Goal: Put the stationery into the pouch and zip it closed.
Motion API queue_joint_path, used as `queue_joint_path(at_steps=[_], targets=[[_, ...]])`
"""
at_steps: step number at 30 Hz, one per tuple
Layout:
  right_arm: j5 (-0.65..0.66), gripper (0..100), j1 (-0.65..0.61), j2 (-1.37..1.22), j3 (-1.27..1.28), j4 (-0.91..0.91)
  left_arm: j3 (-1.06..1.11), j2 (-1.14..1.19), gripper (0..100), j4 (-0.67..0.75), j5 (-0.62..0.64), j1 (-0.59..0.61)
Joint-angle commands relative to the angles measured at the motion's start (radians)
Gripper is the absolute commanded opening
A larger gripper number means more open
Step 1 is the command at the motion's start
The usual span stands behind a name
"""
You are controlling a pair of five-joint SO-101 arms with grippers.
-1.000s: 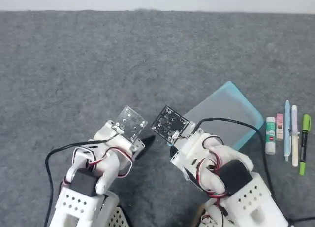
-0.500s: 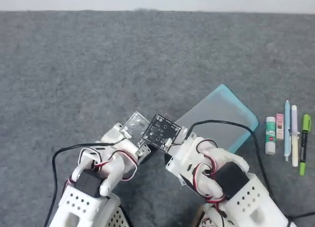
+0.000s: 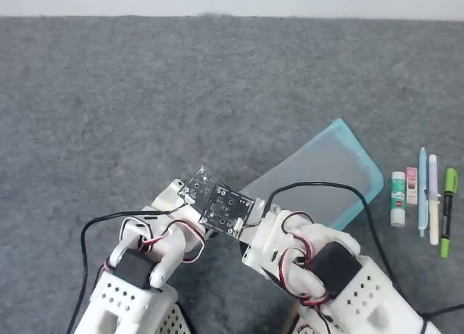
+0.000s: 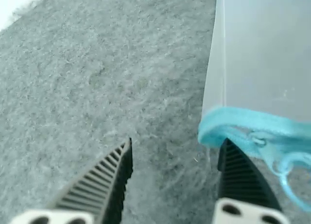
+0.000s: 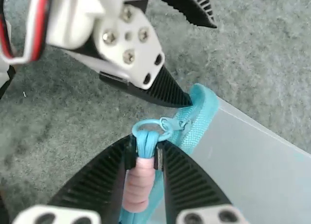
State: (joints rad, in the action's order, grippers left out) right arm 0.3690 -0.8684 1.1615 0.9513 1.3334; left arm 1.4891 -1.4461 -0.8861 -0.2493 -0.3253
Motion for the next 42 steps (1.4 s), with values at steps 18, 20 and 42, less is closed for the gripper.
queue_joint_path(at_steps=[18, 20, 42], targets=[[-0.026, 0.6, 0.038, 0.021, -0.029, -0.045, -0.088, -0.018, 27, -0.003, 0.077, 0.086], [-0.012, 0.6, 0.038, 0.021, -0.032, -0.044, -0.068, -0.018, 27, 0.015, 0.078, 0.084], [-0.009, 0.6, -0.048, 0.022, -0.032, -0.039, 0.102, -0.020, 10, 0.285, 0.094, -0.037]])
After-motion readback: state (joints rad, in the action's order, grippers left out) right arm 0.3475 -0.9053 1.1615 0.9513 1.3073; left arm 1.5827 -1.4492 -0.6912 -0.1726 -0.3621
